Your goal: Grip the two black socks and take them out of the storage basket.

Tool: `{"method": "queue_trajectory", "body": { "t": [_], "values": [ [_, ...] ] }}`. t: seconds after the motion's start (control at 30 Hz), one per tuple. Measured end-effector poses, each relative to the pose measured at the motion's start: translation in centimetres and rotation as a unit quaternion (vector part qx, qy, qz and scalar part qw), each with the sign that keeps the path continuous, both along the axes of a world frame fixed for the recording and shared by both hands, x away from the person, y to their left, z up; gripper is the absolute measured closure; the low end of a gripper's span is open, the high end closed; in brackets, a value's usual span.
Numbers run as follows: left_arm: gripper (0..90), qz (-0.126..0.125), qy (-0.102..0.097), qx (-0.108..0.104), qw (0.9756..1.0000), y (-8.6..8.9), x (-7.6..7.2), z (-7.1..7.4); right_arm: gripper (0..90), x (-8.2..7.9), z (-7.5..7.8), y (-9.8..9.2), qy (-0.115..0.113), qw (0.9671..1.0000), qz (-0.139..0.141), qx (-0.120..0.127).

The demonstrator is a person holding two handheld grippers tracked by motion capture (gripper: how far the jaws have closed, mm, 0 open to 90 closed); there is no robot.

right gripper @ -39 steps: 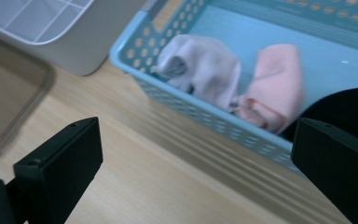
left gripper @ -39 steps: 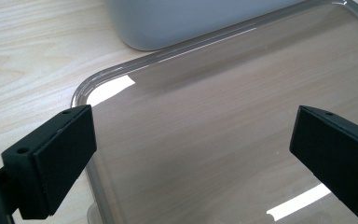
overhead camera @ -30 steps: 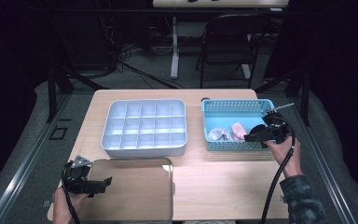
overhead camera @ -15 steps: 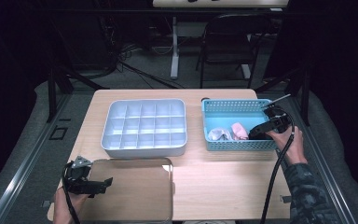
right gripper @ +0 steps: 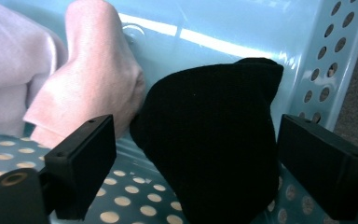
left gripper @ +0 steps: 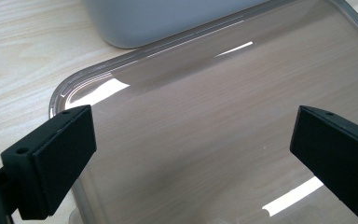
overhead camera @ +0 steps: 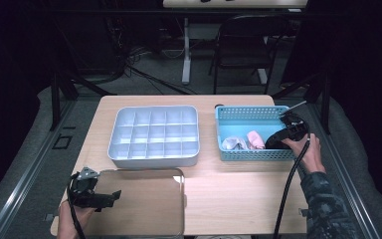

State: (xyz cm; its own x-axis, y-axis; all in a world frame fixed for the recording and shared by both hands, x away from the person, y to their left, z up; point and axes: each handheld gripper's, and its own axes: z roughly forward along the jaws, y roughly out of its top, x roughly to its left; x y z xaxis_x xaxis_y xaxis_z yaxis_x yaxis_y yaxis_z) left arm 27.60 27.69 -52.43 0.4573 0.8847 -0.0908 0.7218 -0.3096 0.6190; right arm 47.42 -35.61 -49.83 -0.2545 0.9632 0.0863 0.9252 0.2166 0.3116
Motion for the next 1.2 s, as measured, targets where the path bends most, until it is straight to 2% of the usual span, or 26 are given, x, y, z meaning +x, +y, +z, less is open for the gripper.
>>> {"method": "queue_trajectory", "body": {
  "t": [0.13, 0.17, 0.23, 0.27, 0.3, 0.47, 0.57, 0.63, 0.67, 0.7, 0.8, 0.93, 1.0, 1.07, 1.2],
  "values": [
    [0.3, -0.001, 0.001, 0.001, 1.0, 0.0, 0.0, -0.1, 19.7, 0.5, -0.3, -0.1, 0.02, 0.9997, -0.001, -0.014],
    [0.3, 0.0, 0.002, 0.0, 1.0, 0.0, 0.0, -0.1, 21.7, 0.5, -0.5, 0.1, 0.015, 0.9997, -0.014, -0.012],
    [0.3, -0.002, 0.002, 0.002, 1.0, 0.0, 0.0, -0.1, 24.2, 0.7, -0.6, 0.0, 0.028, 0.9994, -0.008, -0.016],
    [0.3, -0.002, 0.003, 0.002, 1.0, 0.0, 0.0, -0.1, 25.8, 0.7, -0.8, 0.2, 0.024, 0.9994, -0.019, -0.017],
    [0.3, -0.002, 0.002, 0.001, 1.0, -0.1, -0.1, -0.1, 26.8, 0.9, -0.7, 0.1, 0.035, 0.9991, -0.009, -0.024],
    [0.3, -0.004, 0.0, 0.002, 1.0, 0.0, -0.1, -0.1, 35.0, 1.2, -1.0, 0.6, 0.043, 0.9983, -0.016, -0.035],
    [0.4, -0.004, 0.002, 0.002, 1.0, 0.0, -0.1, -0.1, 41.4, 1.4, -1.0, 0.5, 0.057, 0.9973, -0.01, -0.046],
    [0.4, -0.004, 0.002, 0.002, 1.0, 0.0, -0.1, -0.1, 48.0, 1.4, -1.2, 0.7, 0.052, 0.9975, -0.022, -0.043],
    [0.4, -0.003, 0.003, 0.001, 1.0, -0.1, -0.1, -0.1, 50.8, 1.4, -1.3, 0.7, 0.056, 0.9973, -0.019, -0.043],
    [0.4, -0.004, 0.003, 0.001, 1.0, -0.1, -0.1, -0.1, 55.4, 1.4, -1.5, 0.8, 0.048, 0.9977, -0.029, -0.038],
    [0.4, -0.007, 0.002, 0.002, 1.0, 0.0, -0.1, -0.1, 61.8, 1.4, -1.6, 0.7, 0.056, 0.9973, -0.027, -0.04],
    [0.4, -0.006, 0.004, 0.002, 1.0, -0.1, -0.2, -0.1, 64.7, 1.4, -1.5, 0.7, 0.052, 0.9973, -0.025, -0.045],
    [0.4, -0.004, 0.003, 0.001, 1.0, -0.2, -0.2, -0.2, 65.2, 1.4, -1.2, 0.4, 0.064, 0.9967, -0.01, -0.049],
    [0.4, -0.006, 0.005, 0.001, 1.0, -0.2, -0.2, -0.2, 65.4, 1.3, -0.9, 0.6, 0.054, 0.9974, -0.02, -0.044],
    [0.4, -0.008, 0.002, 0.001, 1.0, -0.3, -0.2, -0.2, 65.5, 1.2, -0.2, 0.6, 0.045, 0.9979, -0.011, -0.044]
  ]
}}
